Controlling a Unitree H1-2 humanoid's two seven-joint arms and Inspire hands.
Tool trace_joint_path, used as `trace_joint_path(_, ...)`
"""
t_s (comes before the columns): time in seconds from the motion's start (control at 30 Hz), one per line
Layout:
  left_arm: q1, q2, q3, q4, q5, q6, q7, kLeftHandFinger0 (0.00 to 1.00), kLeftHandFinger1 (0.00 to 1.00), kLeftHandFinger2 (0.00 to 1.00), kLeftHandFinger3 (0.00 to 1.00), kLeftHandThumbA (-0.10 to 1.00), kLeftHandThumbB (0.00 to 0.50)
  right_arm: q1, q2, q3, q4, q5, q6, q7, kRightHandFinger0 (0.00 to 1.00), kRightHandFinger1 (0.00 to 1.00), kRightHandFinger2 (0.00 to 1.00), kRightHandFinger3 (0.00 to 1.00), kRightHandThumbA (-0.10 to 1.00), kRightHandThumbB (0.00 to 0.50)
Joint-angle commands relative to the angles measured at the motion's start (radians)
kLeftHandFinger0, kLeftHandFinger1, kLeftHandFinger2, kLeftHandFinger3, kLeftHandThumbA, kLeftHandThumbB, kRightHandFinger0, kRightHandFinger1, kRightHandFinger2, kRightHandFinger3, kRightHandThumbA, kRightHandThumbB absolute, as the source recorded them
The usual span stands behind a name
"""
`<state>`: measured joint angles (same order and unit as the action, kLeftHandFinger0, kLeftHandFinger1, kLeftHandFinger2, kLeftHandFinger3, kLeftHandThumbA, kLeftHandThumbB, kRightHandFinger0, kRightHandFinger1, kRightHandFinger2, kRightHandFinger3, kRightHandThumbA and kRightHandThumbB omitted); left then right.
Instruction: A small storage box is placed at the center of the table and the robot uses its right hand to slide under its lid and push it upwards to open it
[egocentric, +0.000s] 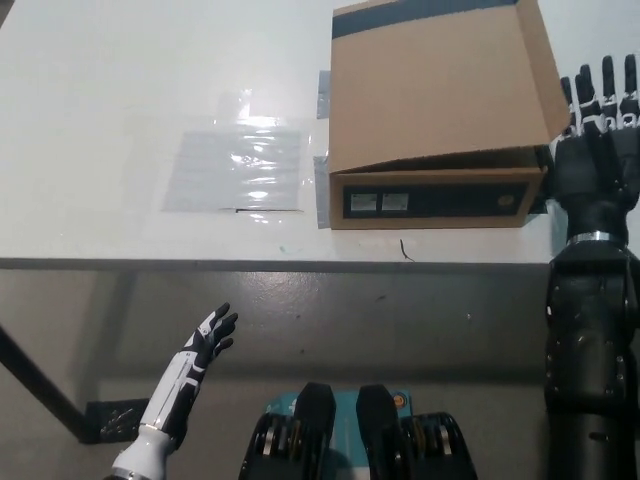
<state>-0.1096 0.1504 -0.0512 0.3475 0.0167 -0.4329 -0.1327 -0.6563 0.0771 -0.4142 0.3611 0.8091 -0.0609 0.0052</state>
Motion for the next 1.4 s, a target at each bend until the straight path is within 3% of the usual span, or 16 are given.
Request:
trace_joint_path(0.0, -0.026, 0.017, -0.004, -0.013, -0.012, -0.037, -0.022, 1.00, 1.00, 1.00, 1.00, 1.00, 0.500, -0.062, 0.014, 0.001, 0.011, 0.022, 0.002, 0.024, 1.00, 1.00, 1.00, 1.00, 1.00, 0.295)
trace_joint_path(0.67, -0.031, 0.018, -0.003, -0.010, -0.001, -0.037, -0.019, 1.00, 1.00, 1.00, 1.00, 1.00, 0.500, -0.076, 0.015, -0.003, 0.058, 0.009, -0.016, 0.042, 1.00, 1.00, 1.00, 1.00, 1.00, 0.283)
trace_joint_path(0.77, -0.031, 0.016, -0.002, -0.011, 0.000, -0.037, -0.018, 1.00, 1.00, 1.00, 1.00, 1.00, 0.500, -0.087, 0.021, 0.012, 0.037, -0.003, -0.016, 0.044, 1.00, 1.00, 1.00, 1.00, 1.00, 0.302)
trace_joint_path(0.83, -0.031, 0.016, -0.002, -0.011, -0.006, -0.037, -0.022, 1.00, 1.00, 1.00, 1.00, 1.00, 0.500, -0.093, 0.029, 0.022, 0.020, -0.008, -0.011, 0.040, 1.00, 1.00, 1.00, 1.00, 1.00, 0.312)
trace_joint_path(0.93, -0.031, 0.016, -0.002, -0.010, -0.002, -0.037, -0.021, 1.00, 1.00, 1.00, 1.00, 1.00, 0.500, -0.104, 0.040, 0.039, -0.001, -0.017, 0.004, 0.022, 1.00, 1.00, 1.00, 1.00, 1.00, 0.281)
trace_joint_path(1.1, -0.034, 0.016, -0.005, -0.011, 0.004, -0.037, -0.019, 1.00, 1.00, 1.00, 1.00, 1.00, 0.500, -0.128, 0.073, 0.072, 0.010, -0.032, -0.001, 0.032, 1.00, 1.00, 1.00, 1.00, 1.00, 0.271)
trace_joint_path(1.37, -0.036, 0.018, -0.005, -0.015, 0.000, -0.037, -0.025, 1.00, 1.00, 1.00, 1.00, 1.00, 0.500, -0.154, 0.120, 0.114, 0.069, -0.085, -0.023, 0.023, 1.00, 1.00, 1.00, 1.00, 1.00, 0.285)
